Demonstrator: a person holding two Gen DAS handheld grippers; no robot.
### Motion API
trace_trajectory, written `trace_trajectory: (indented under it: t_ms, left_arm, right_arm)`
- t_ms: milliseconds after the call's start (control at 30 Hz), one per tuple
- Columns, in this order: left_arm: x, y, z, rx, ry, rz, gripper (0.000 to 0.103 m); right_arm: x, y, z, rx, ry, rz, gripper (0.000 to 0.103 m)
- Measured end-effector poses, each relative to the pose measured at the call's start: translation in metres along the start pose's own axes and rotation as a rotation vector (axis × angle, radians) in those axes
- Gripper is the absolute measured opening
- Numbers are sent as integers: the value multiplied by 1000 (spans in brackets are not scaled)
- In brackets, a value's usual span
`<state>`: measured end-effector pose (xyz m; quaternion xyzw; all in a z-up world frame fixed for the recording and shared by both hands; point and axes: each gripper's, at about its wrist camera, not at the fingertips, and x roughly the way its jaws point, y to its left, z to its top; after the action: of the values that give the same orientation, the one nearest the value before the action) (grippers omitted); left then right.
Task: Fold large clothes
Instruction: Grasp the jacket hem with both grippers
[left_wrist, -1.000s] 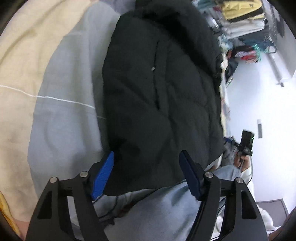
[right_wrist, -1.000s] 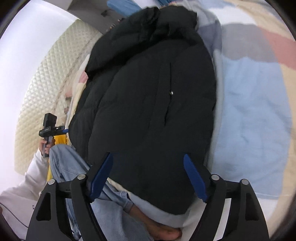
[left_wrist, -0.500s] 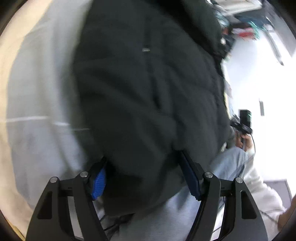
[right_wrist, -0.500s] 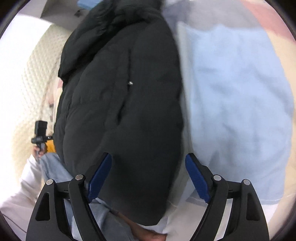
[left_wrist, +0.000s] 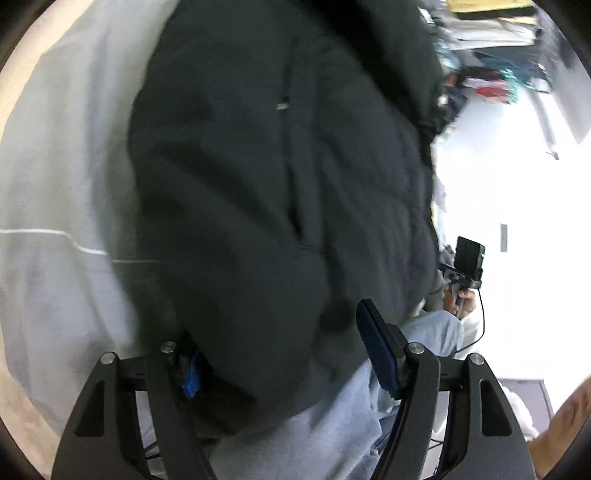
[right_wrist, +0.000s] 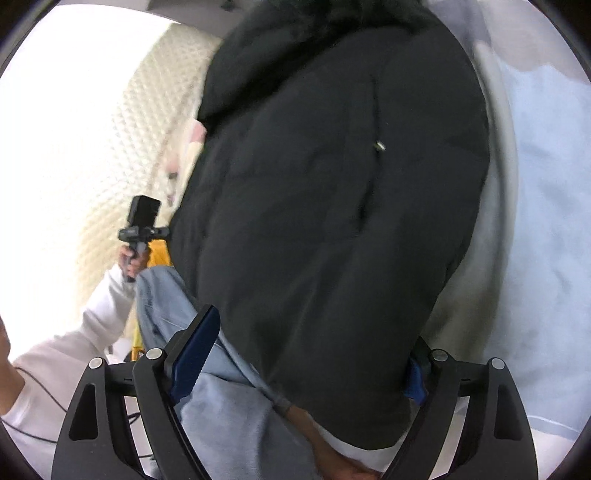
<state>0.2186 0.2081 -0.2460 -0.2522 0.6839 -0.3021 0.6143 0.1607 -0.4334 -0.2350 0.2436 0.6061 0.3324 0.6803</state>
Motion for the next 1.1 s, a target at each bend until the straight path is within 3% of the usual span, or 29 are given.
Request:
trace_trajectory:
  t_ms: [200, 333, 467, 533, 567, 600, 633, 667, 733, 900, 1100]
  left_arm:
    - [17, 9, 8, -94, 80, 85, 73]
    - [14, -8, 1, -36, 80, 82, 71]
    - [15, -40, -2, 21, 6, 52, 68]
    - [13, -52, -5, 43, -33, 73, 51]
    - [13, -53, -6, 42, -48, 81, 46]
    - [10, -54, -7, 36, -65, 88, 35]
    - [8, -55, -7, 30, -79, 92, 26]
    - [3, -56, -9, 26, -101, 86, 23]
    - [-4, -61, -12, 24, -151, 65, 15]
    - [-37, -91, -24, 56, -269, 38, 8]
    - [-75, -115, -51, 89, -381, -4, 7]
  right_arm:
    - [21, -17, 3, 43, 71, -22, 86]
    - [10, 9, 4, -51, 39, 36, 86]
    - [8, 26, 5, -119, 2, 81, 85]
    - [14, 24, 6, -104, 27, 31, 78]
    - [17, 25, 6, -111, 39, -2, 67]
    - [19, 29, 8, -119, 43, -25, 47]
    - [16, 32, 9, -133, 40, -63, 33]
    - [13, 37, 11, -144, 27, -92, 15]
    - [-1, 51, 13, -166, -18, -107, 12]
    - [-40, 97, 10, -257, -131, -169, 8]
    - [-78, 140, -8, -305, -283, -172, 7]
